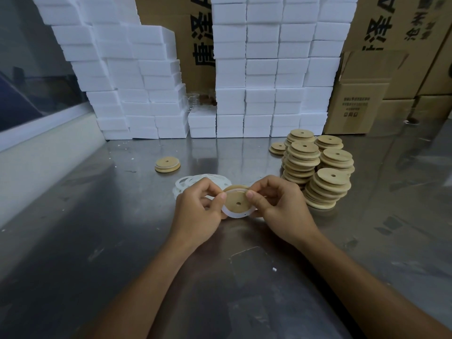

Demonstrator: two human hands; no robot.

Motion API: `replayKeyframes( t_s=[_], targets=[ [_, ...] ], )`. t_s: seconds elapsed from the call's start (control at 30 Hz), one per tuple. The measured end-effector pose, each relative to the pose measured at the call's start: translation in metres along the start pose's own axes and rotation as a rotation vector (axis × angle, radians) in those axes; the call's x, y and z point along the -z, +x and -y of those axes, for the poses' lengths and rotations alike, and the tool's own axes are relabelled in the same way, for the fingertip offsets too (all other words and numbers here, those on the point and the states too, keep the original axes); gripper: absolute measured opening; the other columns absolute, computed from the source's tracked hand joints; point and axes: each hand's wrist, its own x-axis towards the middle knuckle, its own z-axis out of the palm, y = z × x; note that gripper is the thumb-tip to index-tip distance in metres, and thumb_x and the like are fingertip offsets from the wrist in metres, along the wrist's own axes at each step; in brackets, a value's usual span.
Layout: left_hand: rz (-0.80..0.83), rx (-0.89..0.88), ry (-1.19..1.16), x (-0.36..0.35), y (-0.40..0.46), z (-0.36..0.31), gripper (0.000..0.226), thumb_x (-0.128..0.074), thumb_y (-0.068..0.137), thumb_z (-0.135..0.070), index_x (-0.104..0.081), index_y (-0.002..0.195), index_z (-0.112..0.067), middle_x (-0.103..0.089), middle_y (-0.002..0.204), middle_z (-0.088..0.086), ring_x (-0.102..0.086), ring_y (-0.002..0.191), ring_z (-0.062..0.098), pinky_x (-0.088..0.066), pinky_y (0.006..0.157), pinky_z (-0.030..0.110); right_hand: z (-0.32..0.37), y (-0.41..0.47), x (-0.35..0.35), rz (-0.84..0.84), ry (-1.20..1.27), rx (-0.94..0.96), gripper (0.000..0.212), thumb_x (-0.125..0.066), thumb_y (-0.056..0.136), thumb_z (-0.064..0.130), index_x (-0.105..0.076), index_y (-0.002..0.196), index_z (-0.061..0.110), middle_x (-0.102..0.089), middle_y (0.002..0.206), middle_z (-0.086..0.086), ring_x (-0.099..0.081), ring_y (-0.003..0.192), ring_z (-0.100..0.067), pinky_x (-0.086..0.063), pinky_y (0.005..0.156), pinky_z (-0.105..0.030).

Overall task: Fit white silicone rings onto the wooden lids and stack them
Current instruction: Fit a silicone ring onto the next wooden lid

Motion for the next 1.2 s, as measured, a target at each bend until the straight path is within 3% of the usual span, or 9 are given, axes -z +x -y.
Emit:
replayKeyframes(
  t_s=[0.13, 0.2, 0.3, 0.37, 0.47, 0.6, 0.73, 0.97, 1.2],
  targets=[
    [0.023, 0.024, -0.014, -0.002, 0.0, 0.0, 0.026, -0.067, 0.086, -0.005, -0.056, 0.079, -0.027, -0.068, 0.076, -0.008, -0.072, 0.068, 0.018, -0.061, 0.059, 0.046, -0.003, 0.0, -0.001, -0.034, 0.047, -0.028, 0.008, -0.068, 0.091, 0.008, -0.065, 0.084, 0.012, -0.074, 0.08, -0.007, -0.072, 0.078, -0.022, -0.061, 0.07, -0.049],
    [0.062, 0.001, 0.0, -0.002, -0.001, -0.001, 0.024, -0.069, 0.081, -0.017, -0.054, 0.088, -0.034, -0.069, 0.076, -0.012, -0.07, 0.065, 0.012, -0.061, 0.061, 0.037, -0.004, 0.0, -0.002, -0.047, 0.018, 0.012, 0.012, -0.066, 0.091, 0.005, -0.065, 0.084, 0.014, -0.073, 0.081, -0.003, -0.071, 0.078, -0.021, -0.061, 0.07, -0.048],
    [0.105, -0.114, 0.161, -0.003, -0.005, -0.003, 0.02, -0.071, 0.079, -0.04, -0.055, 0.09, -0.038, -0.064, 0.068, -0.013, -0.063, 0.063, 0.002, -0.046, 0.055, 0.011, -0.002, -0.002, -0.005, -0.033, -0.092, 0.14, 0.02, -0.065, 0.09, 0.003, -0.065, 0.081, 0.02, -0.069, 0.076, 0.011, -0.067, 0.074, -0.01, -0.058, 0.068, -0.032],
    [0.143, -0.166, 0.289, -0.004, -0.005, -0.004, 0.021, -0.07, 0.084, -0.046, -0.053, 0.077, -0.036, -0.056, 0.064, -0.015, -0.057, 0.065, -0.004, -0.04, 0.054, 0.009, 0.001, -0.004, -0.007, -0.017, -0.161, 0.223, 0.02, -0.065, 0.089, 0.002, -0.065, 0.083, 0.021, -0.068, 0.076, 0.015, -0.065, 0.075, -0.006, -0.051, 0.066, -0.017],
    [0.181, -0.153, 0.288, -0.004, -0.004, -0.004, 0.031, -0.063, 0.086, -0.053, -0.059, 0.071, -0.026, -0.058, 0.062, -0.008, -0.057, 0.063, 0.005, -0.044, 0.053, 0.019, 0.002, -0.004, -0.006, 0.002, -0.151, 0.227, 0.014, -0.064, 0.091, 0.003, -0.067, 0.087, 0.017, -0.069, 0.081, 0.01, -0.066, 0.078, -0.007, -0.052, 0.067, -0.018],
    [0.122, -0.203, 0.239, -0.002, -0.006, -0.01, 0.049, -0.053, 0.082, -0.059, -0.063, 0.068, -0.013, -0.061, 0.062, 0.001, -0.057, 0.061, 0.018, -0.048, 0.061, 0.046, 0.008, -0.005, -0.004, 0.076, 0.219, -0.055, 0.01, -0.066, 0.093, 0.013, -0.066, 0.087, 0.005, -0.071, 0.076, -0.002, -0.067, 0.07, -0.011, -0.053, 0.06, -0.024],
    [0.045, -0.225, 0.118, -0.005, -0.008, -0.015, 0.054, -0.053, 0.085, -0.056, -0.066, 0.072, -0.005, -0.063, 0.065, 0.006, -0.058, 0.065, 0.022, -0.048, 0.065, 0.047, 0.013, -0.004, -0.006, 0.115, 0.562, -0.355, 0.016, -0.067, 0.091, 0.022, -0.064, 0.082, 0.01, -0.067, 0.065, 0.002, -0.062, 0.058, -0.004, -0.053, 0.058, -0.021],
    [0.027, -0.135, -0.086, -0.014, -0.01, -0.021, 0.063, -0.056, 0.081, -0.057, -0.063, 0.074, 0.005, -0.062, 0.072, 0.022, -0.058, 0.072, 0.036, -0.047, 0.069, 0.048, 0.013, 0.001, 0.0, 0.124, 0.693, -0.442, 0.014, -0.072, 0.071, 0.029, -0.072, 0.068, 0.015, -0.07, 0.072, -0.003, -0.067, 0.069, -0.009, -0.056, 0.066, -0.022],
    [0.024, -0.024, -0.148, -0.014, -0.008, -0.02, 0.054, -0.063, 0.085, -0.048, -0.056, 0.067, 0.003, -0.043, 0.047, 0.012, -0.041, 0.045, 0.016, -0.036, 0.048, 0.036, 0.015, -0.002, -0.008, 0.132, 0.692, -0.482, 0.024, -0.064, 0.091, 0.031, -0.065, 0.096, 0.007, -0.074, 0.087, -0.01, -0.072, 0.074, -0.015, -0.054, 0.06, -0.021]
  ],
)
